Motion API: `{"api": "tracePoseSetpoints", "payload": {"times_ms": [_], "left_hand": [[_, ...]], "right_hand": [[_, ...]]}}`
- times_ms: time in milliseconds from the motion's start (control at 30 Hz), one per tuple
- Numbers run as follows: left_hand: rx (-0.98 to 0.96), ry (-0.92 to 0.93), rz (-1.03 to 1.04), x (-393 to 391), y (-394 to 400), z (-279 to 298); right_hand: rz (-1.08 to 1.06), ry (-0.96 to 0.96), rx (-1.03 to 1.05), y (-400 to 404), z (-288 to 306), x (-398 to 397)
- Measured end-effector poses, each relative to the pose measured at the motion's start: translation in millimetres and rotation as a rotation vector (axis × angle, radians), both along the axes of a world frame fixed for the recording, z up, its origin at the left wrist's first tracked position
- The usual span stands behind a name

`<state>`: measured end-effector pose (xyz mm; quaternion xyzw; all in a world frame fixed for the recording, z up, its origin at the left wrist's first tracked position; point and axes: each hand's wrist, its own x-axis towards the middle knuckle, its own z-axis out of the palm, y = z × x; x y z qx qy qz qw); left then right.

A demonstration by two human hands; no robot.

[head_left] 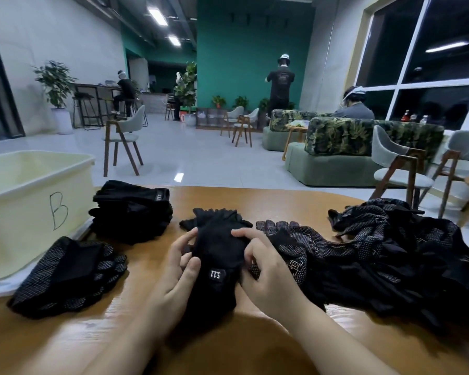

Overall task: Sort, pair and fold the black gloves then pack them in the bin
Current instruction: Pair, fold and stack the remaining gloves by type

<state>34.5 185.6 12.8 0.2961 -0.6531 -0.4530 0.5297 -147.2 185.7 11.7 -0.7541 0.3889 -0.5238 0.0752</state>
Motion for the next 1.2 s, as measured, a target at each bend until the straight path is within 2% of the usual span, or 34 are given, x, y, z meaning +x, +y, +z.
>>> {"api": "tracePoseSetpoints", "payload": {"times_ms": [33, 133, 233, 333, 533, 700, 800, 867, 933, 967, 1033, 1200], "left_hand": [[-0.024, 0.008, 0.01, 3, -3, -3], [-0.168, -0.138, 0.115, 6, -8, -8], [-0.285, -0.242, 0.185, 6, -11, -10], [-0.296, -0.325, 0.181, 7, -14, -15], [-0.316, -0.362, 0.208, 2, -14, -11], [-0.443, -0.444, 0.307, -5, -39, 5], [-0.366, -0.501, 0.353, -15, -69, 18], [-0.183, -0.569, 0.337, -19, -89, 20], [0.06, -0.739, 0.285, -17, -104, 15], [0.123, -0.84, 0.261, -14, -109, 11], [0.121, -0.951, 0.256, -5, -112, 3], [-0.029, -1.031, 0.346, 3, -94, -8]], "right_hand": [[0.007, 0.007, 0.051, -2, -5, 1], [-0.004, 0.058, 0.172, -6, -9, 2], [-0.076, 0.213, 0.118, -10, -8, 1], [-0.135, 0.296, 0.137, -12, -11, -1], [-0.142, 0.326, 0.137, -20, -7, -1], [-0.157, 0.306, 0.091, -48, 25, 1], [-0.205, 0.301, 0.187, -78, 41, -5], [-0.249, 0.355, 0.335, -93, 43, -13], [-0.301, 0.417, 0.46, -96, 42, -20], [-0.321, 0.431, 0.483, -91, 42, -23], [-0.34, 0.418, 0.455, -72, 43, -27], [-0.395, 0.422, 0.374, -15, 25, -46]]}}
